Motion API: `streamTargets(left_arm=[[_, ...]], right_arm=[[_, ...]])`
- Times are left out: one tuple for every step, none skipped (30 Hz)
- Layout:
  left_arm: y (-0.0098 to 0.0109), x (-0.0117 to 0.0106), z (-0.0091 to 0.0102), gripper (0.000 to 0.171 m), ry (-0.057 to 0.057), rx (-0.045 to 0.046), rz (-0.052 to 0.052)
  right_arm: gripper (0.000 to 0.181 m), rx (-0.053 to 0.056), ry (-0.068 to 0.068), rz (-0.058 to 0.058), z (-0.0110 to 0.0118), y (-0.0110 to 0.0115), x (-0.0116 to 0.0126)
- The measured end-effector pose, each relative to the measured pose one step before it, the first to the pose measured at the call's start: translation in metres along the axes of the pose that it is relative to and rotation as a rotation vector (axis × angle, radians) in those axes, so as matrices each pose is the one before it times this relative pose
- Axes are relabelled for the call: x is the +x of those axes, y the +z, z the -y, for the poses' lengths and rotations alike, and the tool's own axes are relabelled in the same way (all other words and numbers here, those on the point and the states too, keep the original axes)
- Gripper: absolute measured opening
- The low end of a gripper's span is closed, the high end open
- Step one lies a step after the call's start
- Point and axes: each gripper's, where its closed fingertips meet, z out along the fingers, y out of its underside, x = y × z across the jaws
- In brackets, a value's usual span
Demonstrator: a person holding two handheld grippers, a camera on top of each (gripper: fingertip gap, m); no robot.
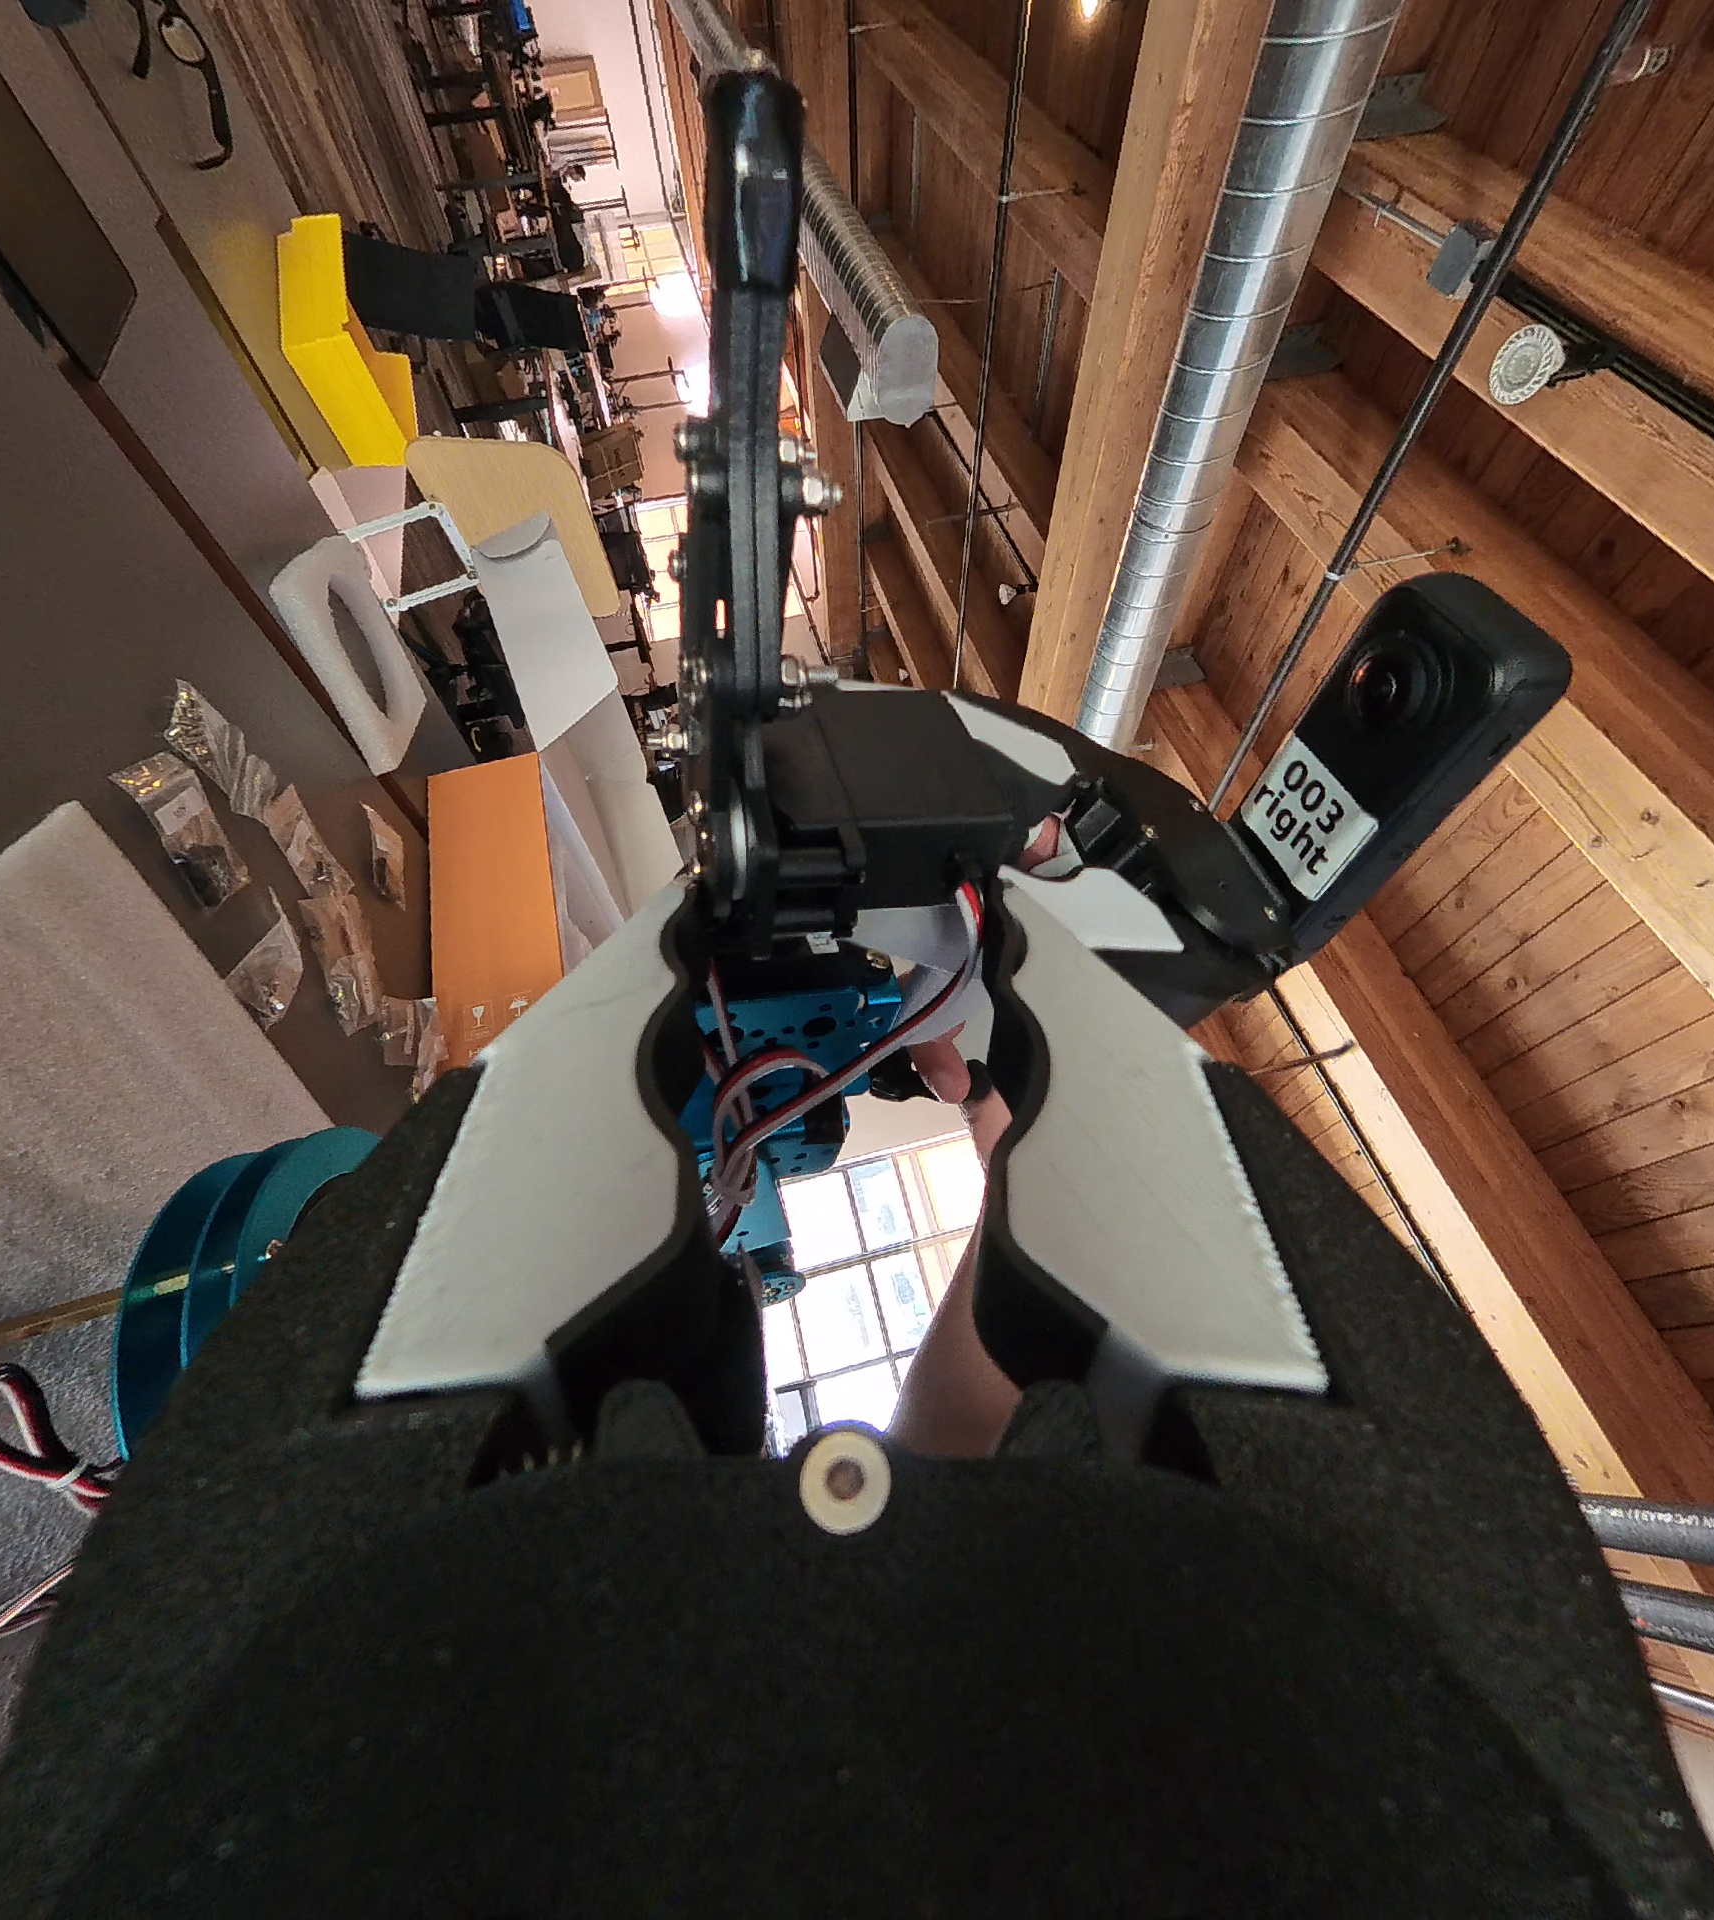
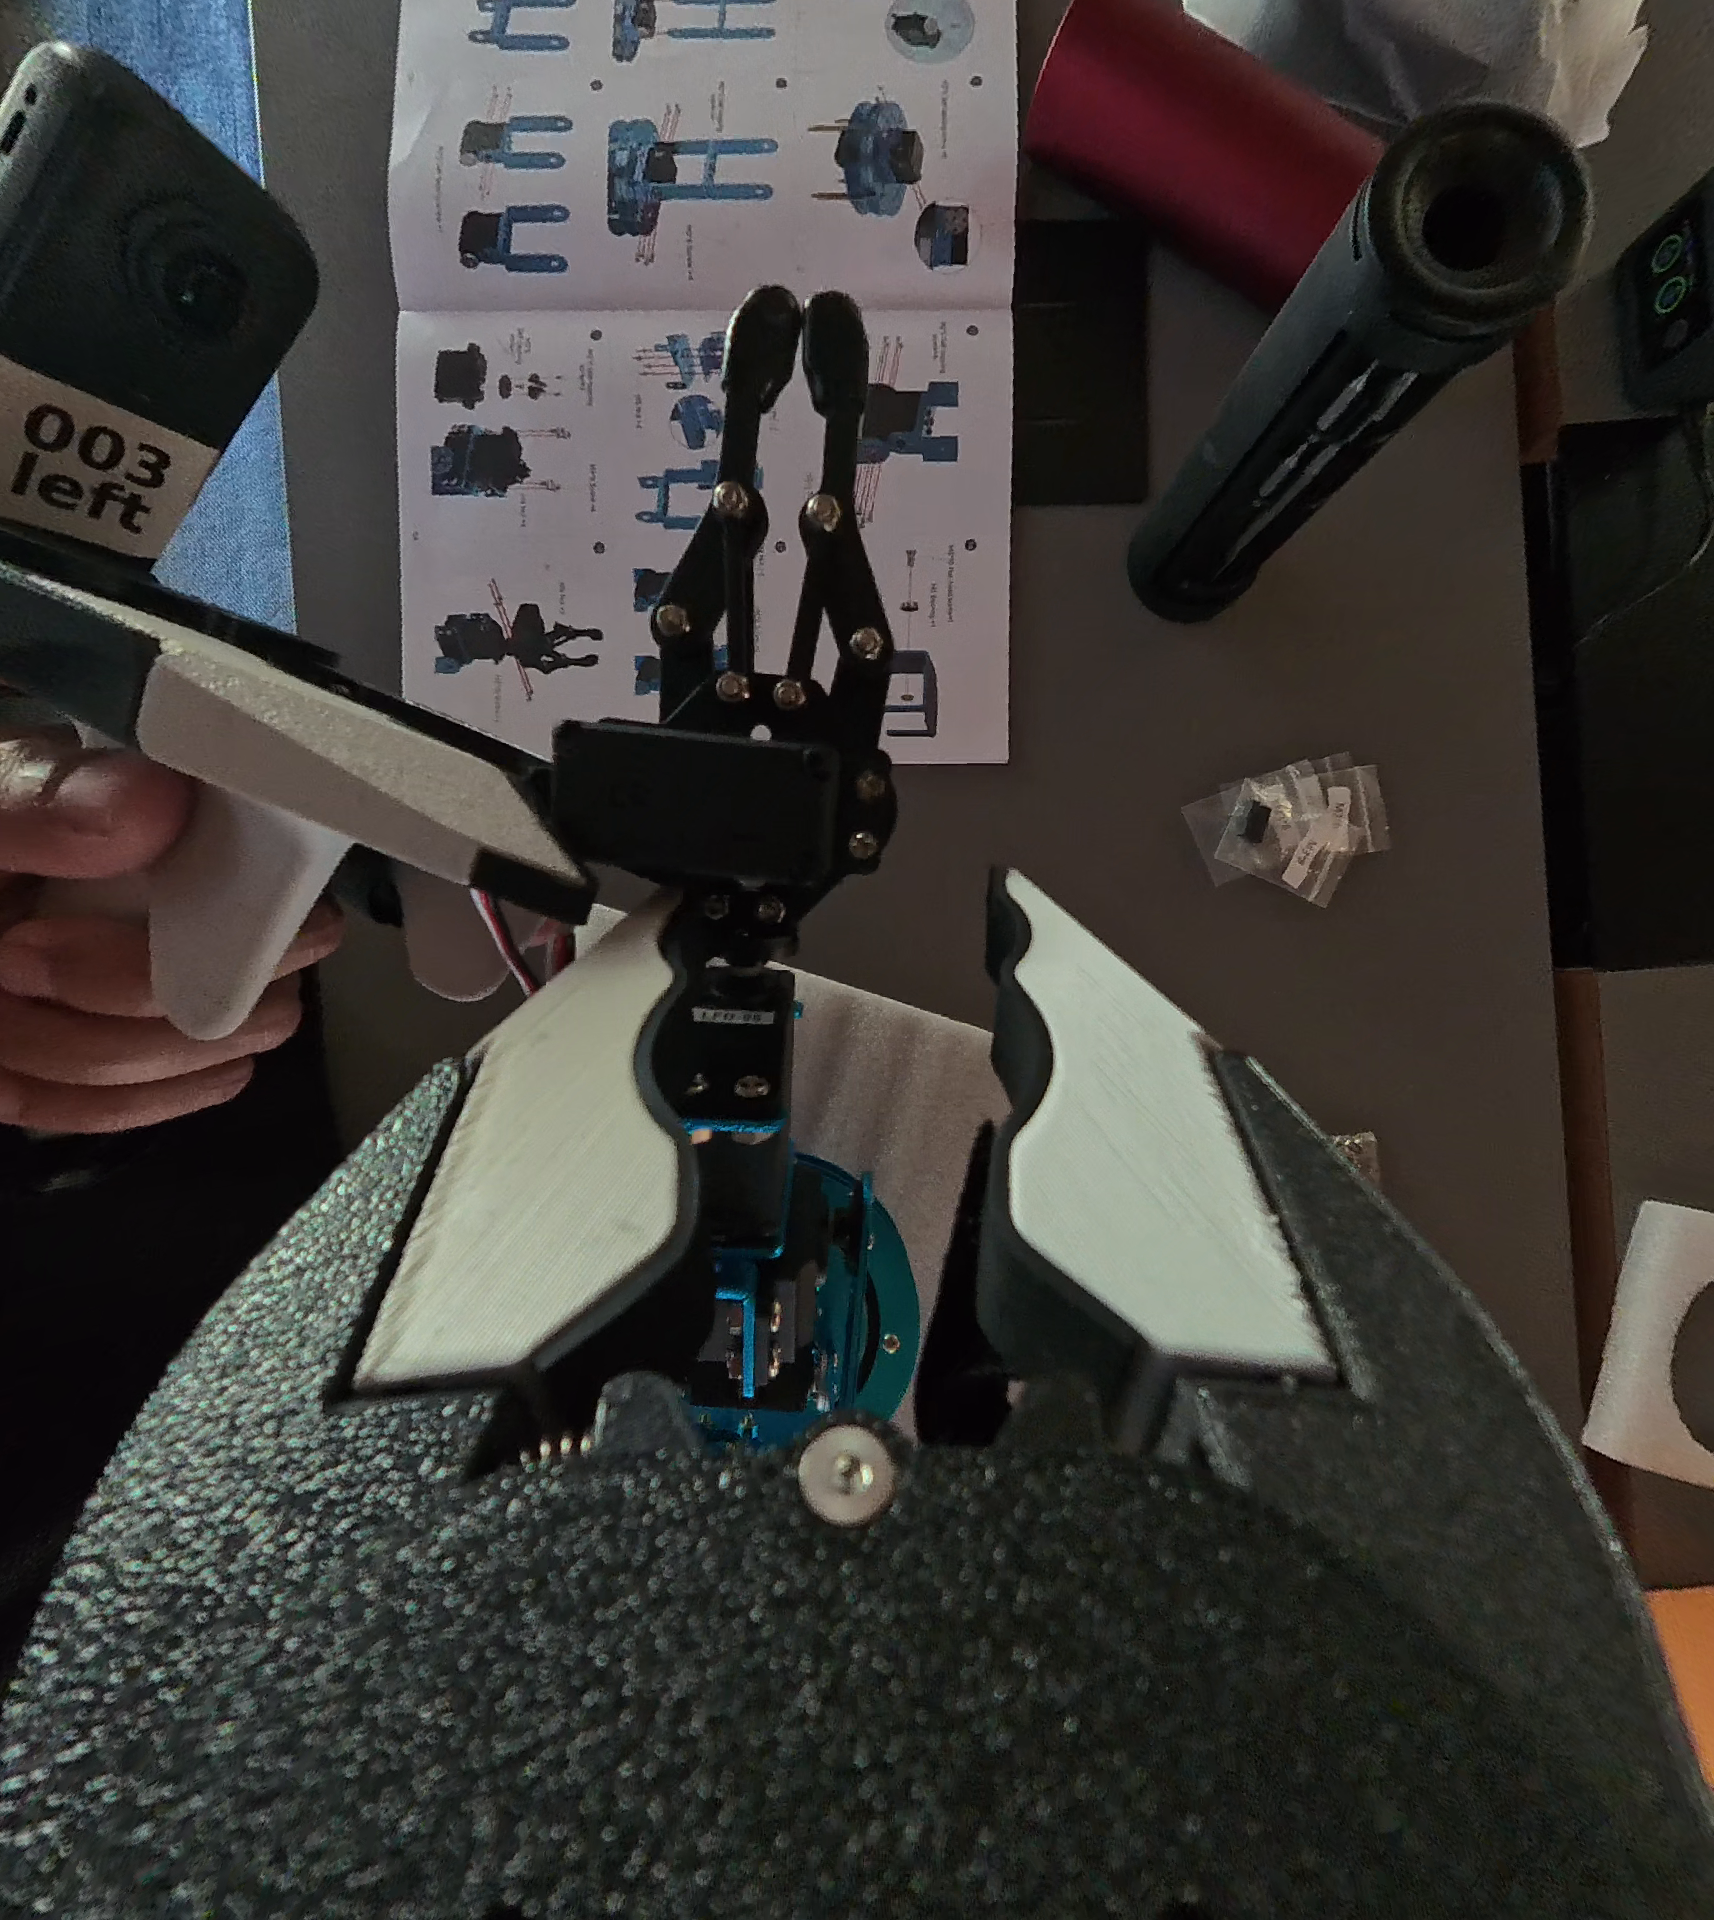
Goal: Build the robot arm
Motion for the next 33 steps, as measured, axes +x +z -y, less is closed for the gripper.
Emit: streamTargets(left_arm=[[-0.00009,-0.00010,0.00012,0.052,0.0001,0.00009,0.0000],[-0.00003,-0.00015,0.00011,0.052,-0.0002,-0.00041,-0.0005],[-0.00008,-0.00009,0.00017,0.052,-0.0009,0.00056,-0.0002],[-0.00024,-0.00010,0.00020,0.052,-0.0001,0.00101,0.0005],[-0.00020,-0.00005,0.00005,0.052,-0.0002,0.00014,0.0000],[-0.00011,0.00003,0.00002,0.052,-0.0008,0.00007,-0.0004],[-0.00009,0.00005,-0.00008,0.052,0.0001,0.00066,0.0000],[0.00019,-0.00001,-0.00007,0.053,0.0004,-0.00025,0.0003],[0.00018,0.00014,-0.00022,0.052,0.0000,-0.00083,0.0009],[0.00006,0.00001,0.00009,0.052,0.0001,0.00056,0.0005],[-0.00003,-0.00001,0.00024,0.052,0.0012,0.00009,0.0000],[0.00005,-0.00013,0.00009,0.052,0.0002,-0.00116,-0.0003],[0.00005,-0.00015,0.00004,0.052,-0.0012,0.00001,-0.0007],[-0.00002,-0.00005,-0.00012,0.052,0.0003,0.00060,-0.0002],[-0.00013,0.00022,-0.00027,0.052,0.0010,-0.00020,-0.0002],[-0.00013,0.00007,-0.00010,0.052,0.0002,-0.00022,-0.0004],[0.00000,-0.00005,-0.00004,0.052,-0.0001,0.00052,-0.0002],[0.00003,-0.00004,0.00006,0.052,-0.0001,0.00041,0.0003],[0.00012,0.00001,-0.00003,0.052,0.0001,-0.00026,0.0011],[0.00007,-0.00016,0.00032,0.052,0.0004,0.00206,0.0017],[0.00004,-0.00015,0.00062,0.052,0.0008,0.00273,0.0007],[0.00009,-0.00020,0.00013,0.052,0.0011,-0.00096,0.0004],[0.00007,0.00009,-0.00023,0.052,-0.0008,-0.00200,-0.0006],[-0.00005,0.00003,-0.00019,0.052,-0.0006,0.00011,-0.0004],[-0.00013,0.00010,-0.00030,0.052,0.0009,0.00038,0.0002],[-0.00006,0.00016,-0.00027,0.052,0.0002,-0.00063,-0.0003],[-0.00005,0.00005,-0.00010,0.052,-0.0001,-0.00068,-0.0003],[-0.00002,-0.00007,0.00022,0.052,0.0001,0.00074,0.0004],[0.00015,-0.00013,0.00018,0.052,-0.0007,0.00084,0.0003],[0.00036,0.00008,-0.00012,0.052,-0.0007,-0.00097,-0.0001],[0.00021,0.00015,-0.00030,0.052,0.0021,-0.00009,0.0008],[0.00010,0.00023,-0.00041,0.052,0.0051,0.00109,0.0022],[-0.00010,0.00025,-0.00015,0.052,0.0029,0.00162,0.0005]], right_arm=[[0.056,0.0021,0.0072,-0.0035,0.00052,-0.00020,0.00120],[0.054,0.0050,0.0048,-0.0015,0.00069,-0.00075,0.00077],[0.052,0.0047,-0.0004,-0.0012,0.00016,-0.00109,0.00034],[0.052,0.0022,-0.0009,-0.0018,-0.00003,-0.00103,0.00027],[0.053,0.0004,-0.0003,0.0067,-0.00029,-0.00069,-0.00115],[0.053,-0.0019,-0.0004,0.0091,-0.00053,0.00005,-0.00180],[0.053,-0.0035,-0.0028,-0.0013,-0.00061,0.00066,-0.00055],[0.053,-0.0071,-0.0057,-0.0061,-0.00099,0.00144,0.00008],[0.055,-0.0069,-0.0053,-0.0069,-0.00095,0.00144,0.00052],[0.056,0.0012,0.0036,-0.0020,0.00039,0.00059,0.00059],[0.058,0.0034,0.0110,-0.0010,0.00086,-0.00012,0.00115],[0.057,0.0102,0.0111,0.0000,0.00149,-0.00082,0.00110],[0.049,0.0169,0.0057,0.0009,0.00180,-0.00152,0.00043],[0.049,0.0082,0.0018,0.0072,0.00052,-0.00145,-0.00081],[0.053,-0.0050,0.0007,0.0128,-0.00119,-0.00058,-0.00194],[0.055,-0.0090,-0.0020,0.0052,-0.00183,0.00009,-0.00119],[0.055,-0.0043,-0.0061,-0.0068,-0.00109,0.00062,0.00017],[0.055,-0.0064,-0.0057,-0.0066,-0.00105,0.00141,0.00018],[0.056,-0.0088,-0.0022,-0.0090,-0.00114,0.00184,0.00110],[0.059,-0.0018,0.0050,-0.0088,0.00043,0.00114,0.00187],[0.060,0.0014,0.0117,-0.0009,0.00085,0.00039,0.00096],[0.060,0.0093,0.0080,0.0015,0.00164,-0.00023,0.00028],[0.054,0.0215,0.0046,-0.0026,0.00267,-0.00118,0.00055],[0.050,0.0103,-0.0033,-0.0010,0.00059,-0.00158,-0.00022],[0.050,-0.0015,-0.0049,0.0065,-0.00111,-0.00110,-0.00151],[0.050,-0.0036,-0.0012,0.0101,-0.00144,-0.00078,-0.00225],[0.050,-0.0054,-0.0007,0.0063,-0.00126,-0.00021,-0.00199],[0.050,-0.0052,-0.0026,0.0029,-0.00093,0.00028,-0.00162],[0.049,-0.0057,-0.0030,-0.0056,-0.00060,0.00062,0.00007],[0.049,-0.0064,-0.0032,-0.0118,-0.00039,0.00098,0.00150],[0.050,-0.0038,-0.0017,-0.0038,0.00021,0.00131,0.00057],[0.050,-0.0012,0.0013,0.0023,0.00083,0.00131,-0.00067],[0.051,0.0066,0.0030,-0.0086,0.00199,0.00020,0.00113]])
